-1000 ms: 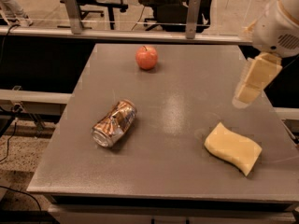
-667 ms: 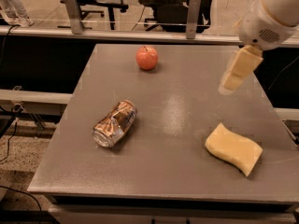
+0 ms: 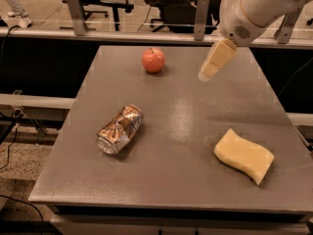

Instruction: Move apple near sponge

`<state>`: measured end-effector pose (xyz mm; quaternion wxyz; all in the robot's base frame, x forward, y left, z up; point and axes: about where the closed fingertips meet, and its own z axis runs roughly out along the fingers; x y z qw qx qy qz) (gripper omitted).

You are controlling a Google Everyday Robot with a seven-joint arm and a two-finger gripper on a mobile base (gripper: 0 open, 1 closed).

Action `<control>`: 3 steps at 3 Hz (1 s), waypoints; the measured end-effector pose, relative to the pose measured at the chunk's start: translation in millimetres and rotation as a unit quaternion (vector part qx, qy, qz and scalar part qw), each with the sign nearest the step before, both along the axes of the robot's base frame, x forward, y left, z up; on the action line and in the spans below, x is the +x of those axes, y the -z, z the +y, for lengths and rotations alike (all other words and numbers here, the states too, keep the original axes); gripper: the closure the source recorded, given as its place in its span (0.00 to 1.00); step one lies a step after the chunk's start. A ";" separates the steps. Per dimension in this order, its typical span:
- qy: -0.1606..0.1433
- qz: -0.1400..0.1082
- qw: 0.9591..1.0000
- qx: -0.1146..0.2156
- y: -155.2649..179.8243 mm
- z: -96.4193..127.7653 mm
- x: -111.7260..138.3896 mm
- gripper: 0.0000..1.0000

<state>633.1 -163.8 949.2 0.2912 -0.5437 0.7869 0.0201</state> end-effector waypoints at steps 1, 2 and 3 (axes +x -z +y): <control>0.010 0.004 0.999 0.042 16.9 32.9 47.7 0.00; 0.017 0.011 0.998 0.061 29.0 50.1 72.8 0.00; 0.025 0.019 0.997 0.072 42.7 65.0 97.9 0.00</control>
Offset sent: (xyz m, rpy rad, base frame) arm 0.1051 0.0690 -0.0383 0.1685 0.0312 -0.0555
